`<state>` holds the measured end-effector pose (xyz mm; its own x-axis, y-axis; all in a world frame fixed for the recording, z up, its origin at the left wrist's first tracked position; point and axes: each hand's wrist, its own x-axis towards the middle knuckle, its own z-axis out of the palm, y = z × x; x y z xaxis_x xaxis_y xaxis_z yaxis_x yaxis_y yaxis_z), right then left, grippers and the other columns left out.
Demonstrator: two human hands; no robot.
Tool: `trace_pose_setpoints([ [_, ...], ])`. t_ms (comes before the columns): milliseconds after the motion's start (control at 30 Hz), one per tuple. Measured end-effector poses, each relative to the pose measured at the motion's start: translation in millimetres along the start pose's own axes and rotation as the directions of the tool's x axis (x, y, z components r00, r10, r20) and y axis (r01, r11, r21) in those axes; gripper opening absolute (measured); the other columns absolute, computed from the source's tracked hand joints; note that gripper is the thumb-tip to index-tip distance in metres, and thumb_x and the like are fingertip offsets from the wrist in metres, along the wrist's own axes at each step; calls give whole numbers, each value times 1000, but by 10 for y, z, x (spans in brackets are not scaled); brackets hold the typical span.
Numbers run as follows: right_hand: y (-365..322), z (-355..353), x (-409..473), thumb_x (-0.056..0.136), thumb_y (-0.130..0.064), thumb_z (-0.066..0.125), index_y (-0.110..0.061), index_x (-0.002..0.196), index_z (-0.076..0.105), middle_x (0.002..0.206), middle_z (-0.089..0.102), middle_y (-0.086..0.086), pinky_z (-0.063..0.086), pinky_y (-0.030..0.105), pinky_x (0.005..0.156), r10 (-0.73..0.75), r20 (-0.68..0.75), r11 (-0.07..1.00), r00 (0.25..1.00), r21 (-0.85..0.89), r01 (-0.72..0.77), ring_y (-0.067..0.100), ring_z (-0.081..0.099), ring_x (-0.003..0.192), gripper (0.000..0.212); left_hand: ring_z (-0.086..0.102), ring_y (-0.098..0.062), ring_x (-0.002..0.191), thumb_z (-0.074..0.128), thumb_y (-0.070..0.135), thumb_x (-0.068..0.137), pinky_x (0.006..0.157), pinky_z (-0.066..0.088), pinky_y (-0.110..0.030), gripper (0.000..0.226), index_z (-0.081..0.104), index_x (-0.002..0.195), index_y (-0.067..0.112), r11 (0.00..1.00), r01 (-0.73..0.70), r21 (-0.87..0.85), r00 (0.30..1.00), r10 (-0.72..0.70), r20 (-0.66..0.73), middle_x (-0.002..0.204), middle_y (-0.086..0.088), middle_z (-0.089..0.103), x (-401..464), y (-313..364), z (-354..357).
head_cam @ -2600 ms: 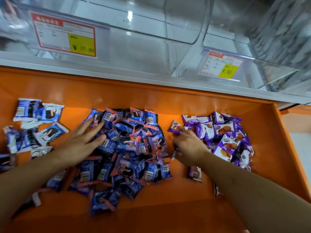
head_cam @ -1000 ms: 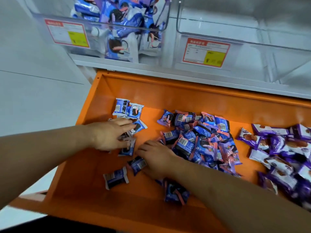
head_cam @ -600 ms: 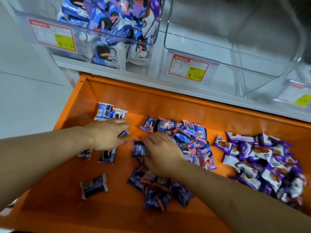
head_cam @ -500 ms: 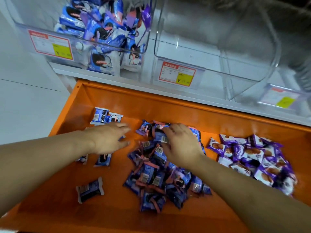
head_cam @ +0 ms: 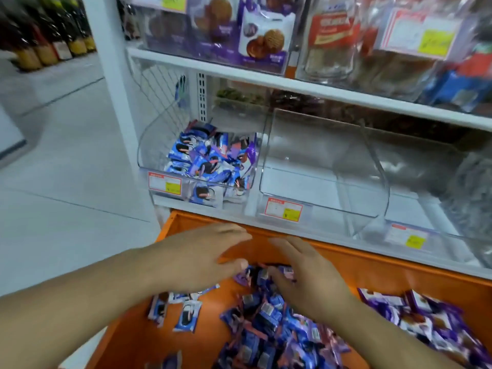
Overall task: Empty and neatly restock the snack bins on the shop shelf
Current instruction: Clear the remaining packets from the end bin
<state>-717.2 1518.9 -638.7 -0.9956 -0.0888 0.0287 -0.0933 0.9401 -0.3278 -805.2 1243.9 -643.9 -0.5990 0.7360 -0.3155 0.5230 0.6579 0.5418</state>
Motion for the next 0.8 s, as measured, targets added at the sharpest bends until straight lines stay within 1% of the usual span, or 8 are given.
trace_pose_setpoints([
  [67, -329, -194, 115, 99, -54, 48, -38, 149, 45, 145, 49, -20, 53, 31, 99, -68, -49, 995, 997, 66, 71, 8, 52, 130, 53, 53, -1, 101, 59, 70, 90, 102, 37, -32, 47, 53, 126, 41, 995, 53, -90, 980, -69, -185, 119, 27, 55, -151, -11, -419],
  [133, -650, -380, 316, 100, -49, 51, -38, 145, 50, 138, 51, -22, 49, 25, 101, -109, -125, 983, 986, 136, 126, 1, 52, 124, 46, 43, 8, 128, 55, 61, 98, 113, 31, -22, 52, 48, 145, 41, 999, 45, 21, 936, -35, -352, 142, 33, 44, -217, -16, -779],
  [233, -1027, -571, 827, 101, -40, 59, -37, 145, 50, 136, 51, -19, 46, 23, 103, -112, -246, 974, 963, 165, 155, -1, 50, 118, 45, 32, 4, 144, 56, 46, 102, 109, 14, -3, 58, 38, 156, 37, 990, 83, 112, 859, -14, -512, 160, 24, 34, -305, -89, -1180],
  [333, -1218, -643, 1553, 100, -39, 64, -34, 154, 42, 149, 44, -9, 38, 25, 109, -89, -232, 988, 969, 105, 116, 9, 46, 132, 59, 4, -5, 158, 51, 49, 104, 114, -6, -6, 74, 13, 165, 33, 976, 181, 123, 874, -102, -475, 173, 12, 6, -286, -441, -1223],
  [433, -1189, -564, 2302, 91, -50, 72, -43, 159, 31, 160, 32, -2, 36, 36, 119, -17, -86, 995, 996, 93, 25, 21, 35, 147, 80, -18, -7, 156, 40, 59, 101, 128, -2, -27, 80, -7, 163, 38, 972, 179, 154, 888, -92, -451, 172, 11, -14, -243, -648, -1218],
  [567, -1049, -332, 2949, 78, -68, 79, -54, 158, 28, 170, 20, 4, 28, 46, 126, 58, 128, 998, 990, 16, -61, 28, 22, 157, 96, -24, -1, 151, 44, 54, 103, 126, -2, -28, 79, -7, 162, 44, 978, 162, 129, 894, -90, -439, 170, 17, -17, -215, -717, -1213],
  [700, -1054, -180, 3150, 77, -66, 81, -48, 154, 41, 164, 39, 0, 36, 44, 120, 10, 179, 971, 984, -237, 34, 25, 40, 149, 88, -21, -5, 155, 50, 47, 104, 129, 2, -31, 81, -5, 162, 44, 983, 156, 97, 895, -99, -436, 170, 19, -13, -195, -723, -1251],
  [800, -1057, -197, 3112, 73, -56, 89, -43, 142, 57, 149, 59, -8, 48, 39, 109, -6, 103, 977, 995, -213, 28, 20, 56, 135, 78, -18, -5, 156, 52, 49, 103, 130, 9, -36, 81, -2, 163, 45, 989, 136, 64, 887, -93, -453, 171, 18, -9, -161, -782, -1217],
])
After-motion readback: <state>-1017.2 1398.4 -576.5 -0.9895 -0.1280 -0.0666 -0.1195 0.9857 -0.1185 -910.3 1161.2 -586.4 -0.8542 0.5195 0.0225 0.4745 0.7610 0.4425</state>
